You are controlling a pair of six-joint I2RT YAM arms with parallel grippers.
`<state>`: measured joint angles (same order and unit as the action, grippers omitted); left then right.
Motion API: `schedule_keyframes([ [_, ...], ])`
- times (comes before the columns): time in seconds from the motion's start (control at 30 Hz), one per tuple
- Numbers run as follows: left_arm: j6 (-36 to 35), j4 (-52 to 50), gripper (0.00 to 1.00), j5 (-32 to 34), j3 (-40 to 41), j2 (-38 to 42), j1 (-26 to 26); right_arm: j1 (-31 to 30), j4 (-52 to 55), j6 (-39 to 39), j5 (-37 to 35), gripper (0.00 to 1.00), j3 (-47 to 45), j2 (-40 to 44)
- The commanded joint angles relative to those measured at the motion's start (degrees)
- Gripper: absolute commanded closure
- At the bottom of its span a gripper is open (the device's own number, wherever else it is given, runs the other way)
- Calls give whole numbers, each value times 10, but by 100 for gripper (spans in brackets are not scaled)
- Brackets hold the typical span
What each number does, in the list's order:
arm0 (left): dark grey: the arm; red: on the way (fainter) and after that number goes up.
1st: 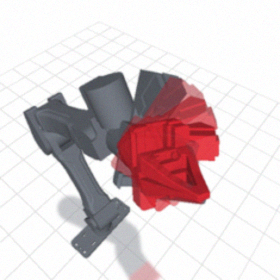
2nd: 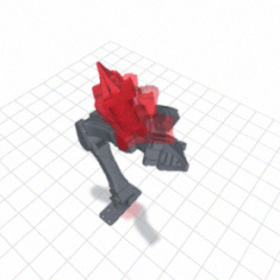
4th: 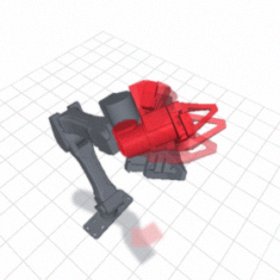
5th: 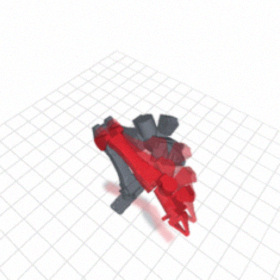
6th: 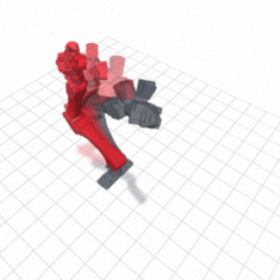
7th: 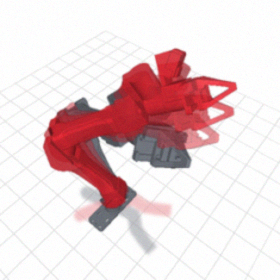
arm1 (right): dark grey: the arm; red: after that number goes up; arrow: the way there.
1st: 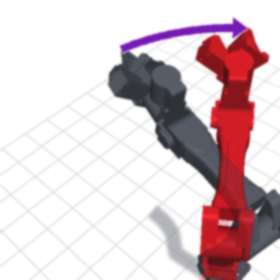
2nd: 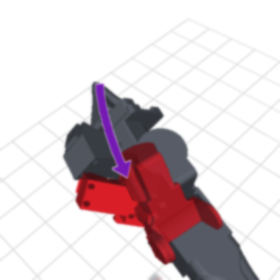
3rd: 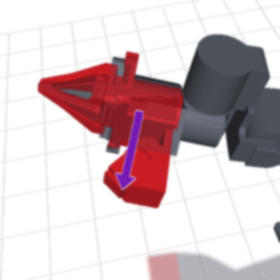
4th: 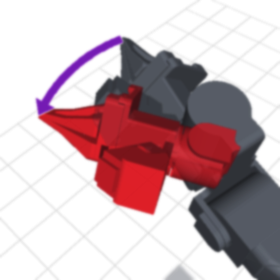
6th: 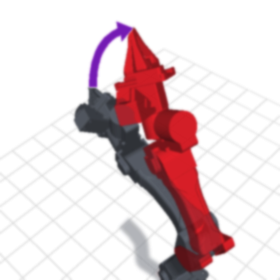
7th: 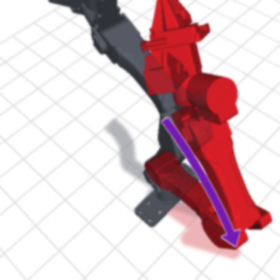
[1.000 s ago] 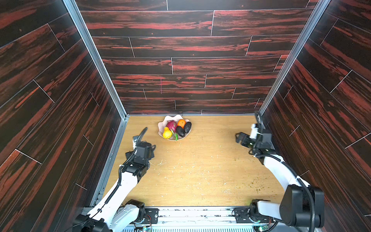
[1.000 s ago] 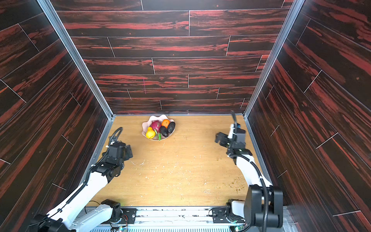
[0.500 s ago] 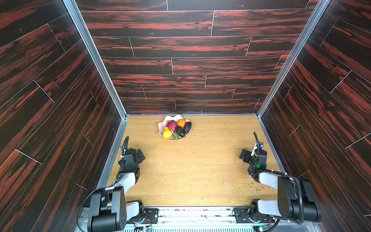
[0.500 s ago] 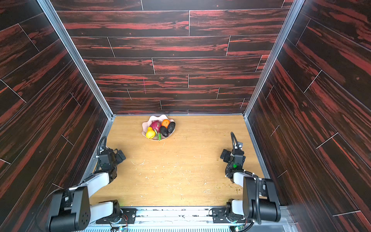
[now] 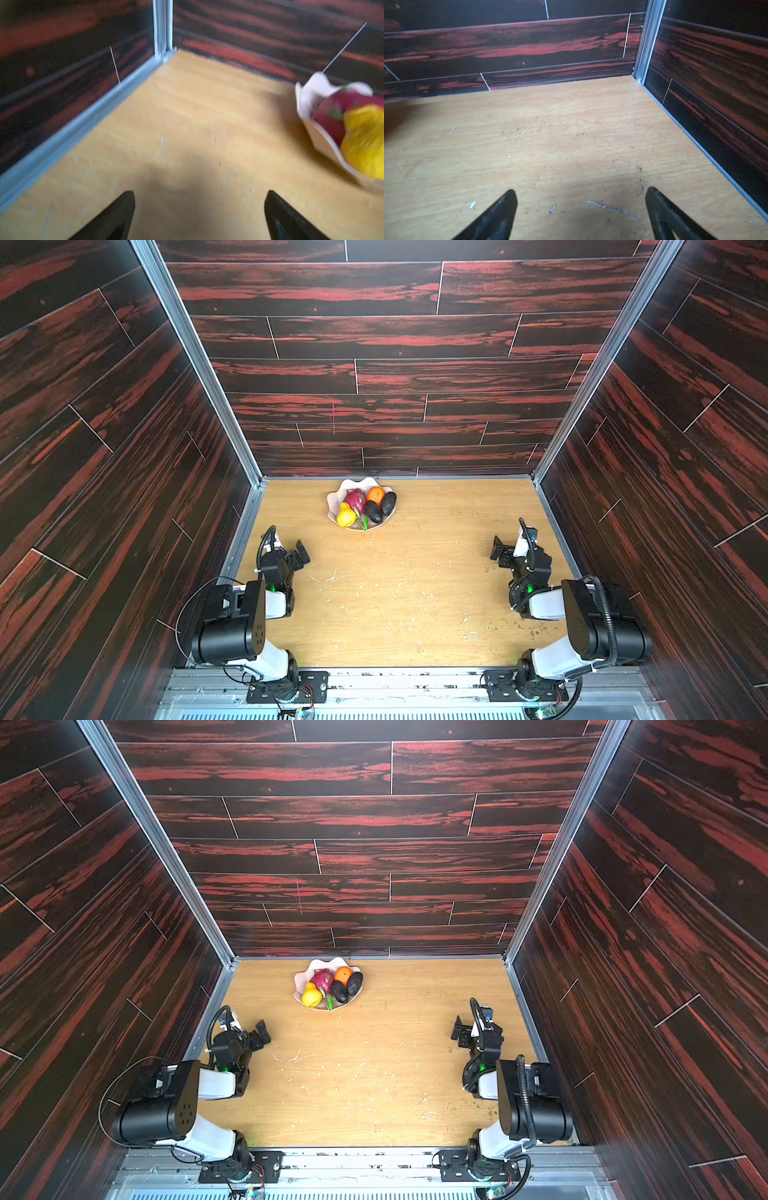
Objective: Arrange fruit in a fruit bowl
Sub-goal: Reset both arms
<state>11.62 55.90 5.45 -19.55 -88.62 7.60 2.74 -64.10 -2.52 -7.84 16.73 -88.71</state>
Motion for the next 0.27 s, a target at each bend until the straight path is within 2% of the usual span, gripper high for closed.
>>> schedule_keyframes([
  [0.0,-16,-37,0,35,-10,16,-11,2,-15,4,22,1,7,-9],
  [0.1,-40,-86,0,80,-42,6,-39,2,-15,3,21,1,7,-8],
  [0.2,-37,-74,1,93,-34,11,-43,2,-16,4,21,1,7,-8],
  [0.23,-24,-63,0,121,-25,13,-43,2,-19,2,17,1,4,-7],
])
